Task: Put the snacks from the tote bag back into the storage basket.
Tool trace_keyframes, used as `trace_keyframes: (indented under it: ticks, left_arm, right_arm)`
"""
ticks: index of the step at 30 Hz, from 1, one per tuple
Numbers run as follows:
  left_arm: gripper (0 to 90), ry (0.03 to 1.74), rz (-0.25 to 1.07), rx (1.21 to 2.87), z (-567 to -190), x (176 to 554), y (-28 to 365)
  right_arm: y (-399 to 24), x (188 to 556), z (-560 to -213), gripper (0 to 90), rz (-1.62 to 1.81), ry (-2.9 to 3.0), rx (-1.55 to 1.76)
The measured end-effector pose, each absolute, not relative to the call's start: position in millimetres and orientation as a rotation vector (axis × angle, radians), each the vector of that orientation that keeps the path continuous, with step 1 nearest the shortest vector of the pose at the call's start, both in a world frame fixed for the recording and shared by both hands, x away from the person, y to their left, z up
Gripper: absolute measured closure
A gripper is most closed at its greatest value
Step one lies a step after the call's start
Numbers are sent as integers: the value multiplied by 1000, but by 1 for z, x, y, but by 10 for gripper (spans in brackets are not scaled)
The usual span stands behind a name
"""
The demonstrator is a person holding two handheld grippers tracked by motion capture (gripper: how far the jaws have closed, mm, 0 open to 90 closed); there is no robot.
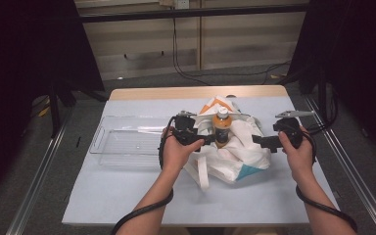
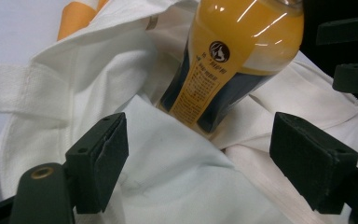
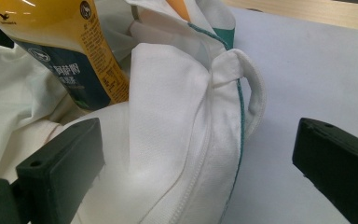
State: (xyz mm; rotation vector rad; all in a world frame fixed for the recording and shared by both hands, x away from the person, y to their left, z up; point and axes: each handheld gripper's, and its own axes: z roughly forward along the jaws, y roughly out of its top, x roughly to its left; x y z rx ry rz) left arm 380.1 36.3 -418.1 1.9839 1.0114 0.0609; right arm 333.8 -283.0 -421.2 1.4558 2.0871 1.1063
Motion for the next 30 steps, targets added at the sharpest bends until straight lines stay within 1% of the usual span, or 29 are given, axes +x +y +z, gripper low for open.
trace_keyframes:
  ticks: [6,11,14,30]
  left_arm:
    - [208,988,54,1978,-412,383,24]
    - [175,950,68,1990,-406,386,13]
    - [173,944,72,1994,-405,387,8]
    - [150,939,85,2004,-404,392,-1]
  right_arm:
    - [-287,333,-418,16,1113,2070,1460]
    - [-289,332,-418,16,1116,2075,1464]
    - [-291,332,-419,16,1126,2075,1478]
    - [-288,332,-422,16,1117,2098,1479]
